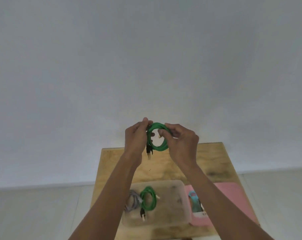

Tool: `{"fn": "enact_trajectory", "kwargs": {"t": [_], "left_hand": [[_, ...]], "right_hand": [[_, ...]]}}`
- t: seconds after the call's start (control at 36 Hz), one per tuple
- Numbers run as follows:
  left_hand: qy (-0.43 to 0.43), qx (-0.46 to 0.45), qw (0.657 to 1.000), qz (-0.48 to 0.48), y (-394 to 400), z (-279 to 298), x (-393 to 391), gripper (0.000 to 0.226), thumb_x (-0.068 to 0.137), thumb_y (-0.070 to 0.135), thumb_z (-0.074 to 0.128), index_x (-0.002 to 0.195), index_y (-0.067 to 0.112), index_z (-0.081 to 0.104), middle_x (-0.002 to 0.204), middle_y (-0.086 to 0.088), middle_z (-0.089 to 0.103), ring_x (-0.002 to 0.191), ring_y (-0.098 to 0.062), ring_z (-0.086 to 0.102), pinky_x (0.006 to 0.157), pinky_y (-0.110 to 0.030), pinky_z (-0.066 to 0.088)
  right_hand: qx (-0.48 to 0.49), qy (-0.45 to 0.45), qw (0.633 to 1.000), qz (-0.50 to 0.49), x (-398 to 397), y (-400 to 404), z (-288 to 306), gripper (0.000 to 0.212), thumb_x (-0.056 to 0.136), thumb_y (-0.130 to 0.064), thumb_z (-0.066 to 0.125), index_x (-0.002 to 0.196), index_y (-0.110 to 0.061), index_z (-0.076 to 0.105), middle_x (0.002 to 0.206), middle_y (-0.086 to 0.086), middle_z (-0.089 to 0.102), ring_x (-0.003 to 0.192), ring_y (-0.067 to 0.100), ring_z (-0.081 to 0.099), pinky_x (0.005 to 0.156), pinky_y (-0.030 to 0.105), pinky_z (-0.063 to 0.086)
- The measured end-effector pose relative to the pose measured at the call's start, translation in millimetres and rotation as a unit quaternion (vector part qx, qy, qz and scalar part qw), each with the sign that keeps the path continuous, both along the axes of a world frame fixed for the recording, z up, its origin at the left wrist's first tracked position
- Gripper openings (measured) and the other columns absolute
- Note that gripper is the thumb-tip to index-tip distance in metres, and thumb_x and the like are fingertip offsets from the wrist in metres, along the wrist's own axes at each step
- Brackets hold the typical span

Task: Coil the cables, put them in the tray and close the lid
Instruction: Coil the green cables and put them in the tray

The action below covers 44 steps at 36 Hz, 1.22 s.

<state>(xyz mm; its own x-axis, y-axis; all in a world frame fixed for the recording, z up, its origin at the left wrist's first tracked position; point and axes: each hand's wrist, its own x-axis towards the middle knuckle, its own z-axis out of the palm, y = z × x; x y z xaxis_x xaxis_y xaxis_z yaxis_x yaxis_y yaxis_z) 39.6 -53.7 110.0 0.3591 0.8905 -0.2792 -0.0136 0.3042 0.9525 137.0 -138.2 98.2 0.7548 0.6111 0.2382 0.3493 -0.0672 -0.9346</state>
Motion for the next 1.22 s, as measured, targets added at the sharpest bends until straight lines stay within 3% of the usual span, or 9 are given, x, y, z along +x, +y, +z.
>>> {"fn": "enact_trajectory", "kwargs": {"t": [0.11, 0.19, 0.33, 0.47, 0.53, 0.64, 0.81, 0.97, 1.22], "left_hand": [[0.048, 0.000, 0.999, 0.002, -0.3, -34.1, -19.9, 0.030, 0.100, 0.037, 0.056, 0.097, 0.013, 0.075, 0.091, -0.003, 0.074, 0.080, -0.017, 0.070, 0.077, -0.039, 0.059], [0.141, 0.067, 0.988, 0.006, -1.5, -65.3, -37.9, 0.025, 0.099, 0.040, 0.057, 0.089, 0.022, 0.072, 0.091, 0.001, 0.074, 0.087, -0.015, 0.070, 0.084, -0.041, 0.057], [0.261, 0.213, 0.941, -0.029, -22.3, -130.2, -74.6, 0.033, 0.100, 0.036, 0.055, 0.120, 0.014, 0.069, 0.121, -0.004, 0.068, 0.113, -0.018, 0.060, 0.099, -0.043, 0.050], [0.397, 0.311, 0.854, -0.129, -52.8, -196.3, -113.6, 0.055, 0.099, 0.045, 0.038, 0.136, 0.009, 0.058, 0.146, -0.015, 0.052, 0.136, -0.033, 0.044, 0.109, -0.049, 0.040], [0.430, 0.324, 0.828, -0.155, -65.3, -211.0, -124.5, 0.063, 0.099, 0.047, 0.030, 0.141, 0.006, 0.052, 0.153, -0.018, 0.044, 0.142, -0.036, 0.038, 0.113, -0.051, 0.036], [0.459, 0.321, 0.808, -0.183, -82.6, -229.0, -139.6, 0.071, 0.100, 0.054, 0.020, 0.154, 0.009, 0.033, 0.164, -0.011, 0.023, 0.153, -0.028, 0.017, 0.121, -0.050, 0.023], [0.465, 0.326, 0.797, -0.207, -87.3, -247.3, -148.9, 0.073, 0.101, 0.056, 0.017, 0.159, 0.010, 0.016, 0.168, -0.004, 0.006, 0.155, -0.020, 0.001, 0.123, -0.049, 0.017], [0.477, 0.330, 0.786, -0.213, -86.9, -249.1, -147.7, 0.074, 0.100, 0.057, 0.016, 0.159, 0.011, 0.013, 0.168, -0.003, 0.003, 0.155, -0.019, -0.003, 0.124, -0.047, 0.013], [0.479, 0.329, 0.786, -0.210, -87.5, -250.1, -148.4, 0.071, 0.101, 0.053, 0.019, 0.160, 0.014, 0.011, 0.168, -0.002, 0.002, 0.155, -0.017, -0.005, 0.124, -0.047, 0.012]], "right_hand": [[-0.028, 0.031, 0.999, -0.015, -7.9, -15.2, -26.3, 0.018, 0.076, -0.016, 0.084, 0.094, -0.015, 0.079, 0.073, -0.021, 0.069, 0.071, -0.007, 0.067, 0.067, 0.004, 0.049], [-0.056, 0.040, 0.997, -0.025, -11.8, -31.3, -48.2, 0.019, 0.077, -0.015, 0.083, 0.095, -0.015, 0.078, 0.077, -0.020, 0.070, 0.071, -0.009, 0.066, 0.069, 0.005, 0.049], [-0.126, 0.047, 0.991, -0.026, -16.8, -63.9, -93.3, 0.016, 0.079, -0.012, 0.081, 0.093, -0.018, 0.077, 0.079, -0.021, 0.071, 0.073, -0.006, 0.066, 0.069, 0.005, 0.049], [-0.221, 0.001, 0.974, -0.050, -23.6, -90.4, -140.0, 0.012, 0.080, -0.016, 0.080, 0.091, -0.019, 0.076, 0.073, -0.014, 0.069, 0.068, 0.005, 0.065, 0.063, 0.003, 0.044], [-0.258, -0.012, 0.965, -0.043, -26.2, -97.4, -154.7, 0.013, 0.081, -0.018, 0.078, 0.094, -0.018, 0.076, 0.076, -0.010, 0.071, 0.071, 0.009, 0.065, 0.066, 0.010, 0.048], [-0.320, -0.031, 0.947, -0.020, -30.3, -101.3, -175.9, 0.015, 0.085, -0.017, 0.073, 0.100, -0.016, 0.074, 0.086, 0.003, 0.075, 0.079, 0.022, 0.068, 0.072, 0.038, 0.055], [-0.395, -0.038, 0.918, 0.010, -33.7, -94.4, -194.3, 0.013, 0.089, -0.013, 0.064, 0.101, -0.013, 0.068, 0.088, 0.008, 0.072, 0.082, 0.028, 0.065, 0.063, 0.029, 0.039], [-0.419, -0.047, 0.906, 0.024, -34.7, -82.6, -202.1, 0.016, 0.087, -0.009, 0.059, 0.103, -0.009, 0.065, 0.093, 0.013, 0.070, 0.086, 0.034, 0.064, 0.068, 0.040, 0.049], [-0.436, -0.014, 0.898, 0.049, -34.5, -79.8, -201.6, 0.027, 0.089, -0.015, 0.057, 0.115, -0.012, 0.064, 0.106, 0.011, 0.067, 0.093, 0.031, 0.063, 0.075, 0.036, 0.051]]}}
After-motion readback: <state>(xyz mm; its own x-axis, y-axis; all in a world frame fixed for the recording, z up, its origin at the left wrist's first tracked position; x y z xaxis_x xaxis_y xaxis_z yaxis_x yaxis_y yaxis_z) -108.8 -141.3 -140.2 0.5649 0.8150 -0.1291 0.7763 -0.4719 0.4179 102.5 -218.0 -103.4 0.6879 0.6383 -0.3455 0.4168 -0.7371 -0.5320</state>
